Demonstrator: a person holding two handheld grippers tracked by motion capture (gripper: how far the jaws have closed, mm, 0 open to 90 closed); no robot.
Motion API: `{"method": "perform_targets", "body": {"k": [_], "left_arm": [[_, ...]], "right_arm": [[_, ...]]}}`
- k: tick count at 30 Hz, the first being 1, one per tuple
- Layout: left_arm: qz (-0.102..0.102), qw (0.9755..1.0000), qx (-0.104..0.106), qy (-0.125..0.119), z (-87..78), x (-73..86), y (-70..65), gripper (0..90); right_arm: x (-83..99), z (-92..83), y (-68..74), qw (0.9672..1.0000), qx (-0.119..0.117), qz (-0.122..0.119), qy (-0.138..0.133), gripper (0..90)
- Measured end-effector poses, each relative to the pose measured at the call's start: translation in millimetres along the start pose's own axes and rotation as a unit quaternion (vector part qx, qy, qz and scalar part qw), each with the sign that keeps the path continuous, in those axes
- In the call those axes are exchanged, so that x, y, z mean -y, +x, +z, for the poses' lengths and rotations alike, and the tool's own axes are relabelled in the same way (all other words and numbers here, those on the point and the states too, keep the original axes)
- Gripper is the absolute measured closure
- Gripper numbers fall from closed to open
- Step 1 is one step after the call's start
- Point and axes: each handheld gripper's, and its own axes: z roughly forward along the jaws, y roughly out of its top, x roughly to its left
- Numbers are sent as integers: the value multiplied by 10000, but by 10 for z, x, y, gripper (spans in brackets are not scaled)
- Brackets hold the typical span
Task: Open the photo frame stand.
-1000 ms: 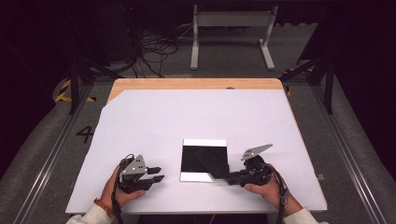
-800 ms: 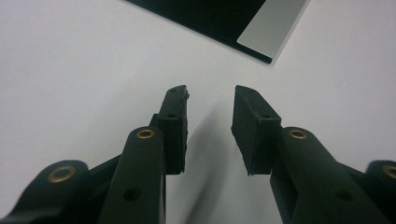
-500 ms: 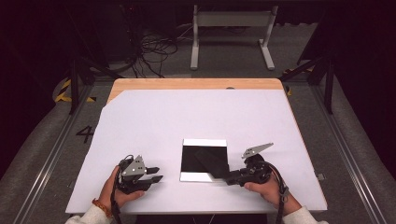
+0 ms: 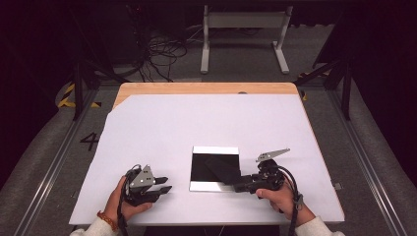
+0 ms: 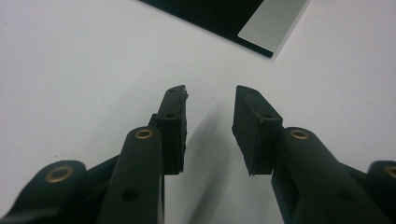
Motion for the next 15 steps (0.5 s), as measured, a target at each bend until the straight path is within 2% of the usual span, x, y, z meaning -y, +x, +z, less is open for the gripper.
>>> {"method": "perform_targets", "body": {"k": [2, 3, 6, 10, 14, 15], "left_arm": [[2, 10000, 0, 14, 6, -4, 0, 647], [3, 10000, 6, 25, 14, -9, 4, 646], [-4, 10000, -8, 38, 21, -15, 1, 646], [54, 9999, -8, 94, 32, -22, -30, 630], [77, 9999, -4, 98, 28, -24, -40, 618], [70, 9999, -7, 110, 30, -23, -38, 610]], "right_arm": [[-4, 5, -5, 10000, -28, 42, -9, 464], [-11, 28, -22, 9997, -147, 192, -88, 457], [-11, 45, -23, 9996, -121, 233, -34, 453], [-7, 36, -10, 9997, -108, 197, -75, 469], [-12, -6, 21, 9997, -124, 131, -165, 429], [-20, -45, 15, 9995, -100, 127, -268, 408]]}}
